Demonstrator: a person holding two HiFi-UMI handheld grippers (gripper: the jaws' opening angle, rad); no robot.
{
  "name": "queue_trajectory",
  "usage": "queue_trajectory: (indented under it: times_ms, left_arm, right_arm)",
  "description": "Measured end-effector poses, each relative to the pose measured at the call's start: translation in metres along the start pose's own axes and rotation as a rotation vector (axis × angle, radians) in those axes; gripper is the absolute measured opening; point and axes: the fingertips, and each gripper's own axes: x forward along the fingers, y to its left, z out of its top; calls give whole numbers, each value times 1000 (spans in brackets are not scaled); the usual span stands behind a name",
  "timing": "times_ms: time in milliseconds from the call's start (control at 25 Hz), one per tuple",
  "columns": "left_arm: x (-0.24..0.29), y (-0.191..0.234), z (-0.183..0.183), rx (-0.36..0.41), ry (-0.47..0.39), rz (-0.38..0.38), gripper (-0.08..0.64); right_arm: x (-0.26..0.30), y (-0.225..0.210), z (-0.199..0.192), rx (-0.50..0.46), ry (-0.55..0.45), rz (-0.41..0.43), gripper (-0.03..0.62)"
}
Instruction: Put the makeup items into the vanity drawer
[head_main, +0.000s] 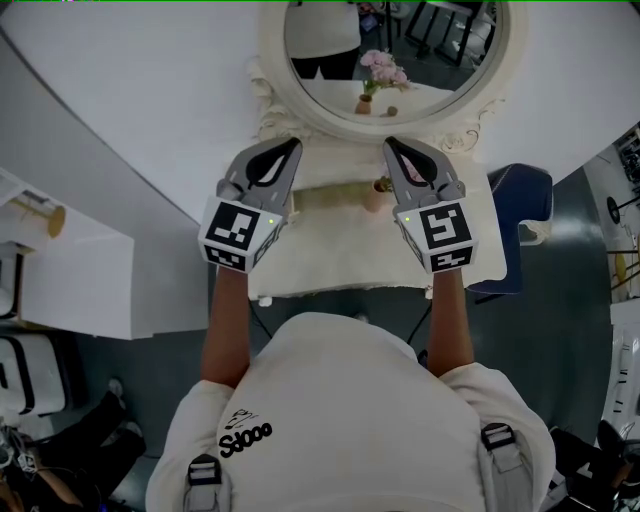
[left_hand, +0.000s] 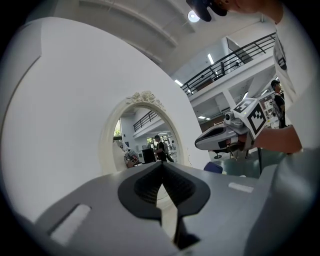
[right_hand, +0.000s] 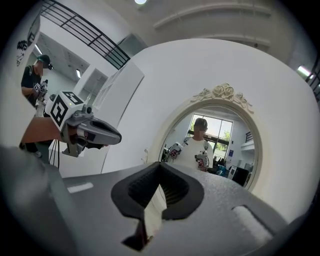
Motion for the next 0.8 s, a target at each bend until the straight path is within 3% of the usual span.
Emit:
queue_trajectory:
  times_ms: [400, 800]
  left_arm:
    - [-1, -2, 20, 19, -40, -3, 15]
    - [1, -1, 15, 13, -36, -11, 15]
  right_arm:
    - [-3, -4, 10, -9, -27, -5, 2]
    - [2, -3, 8, 7, -29, 0, 2]
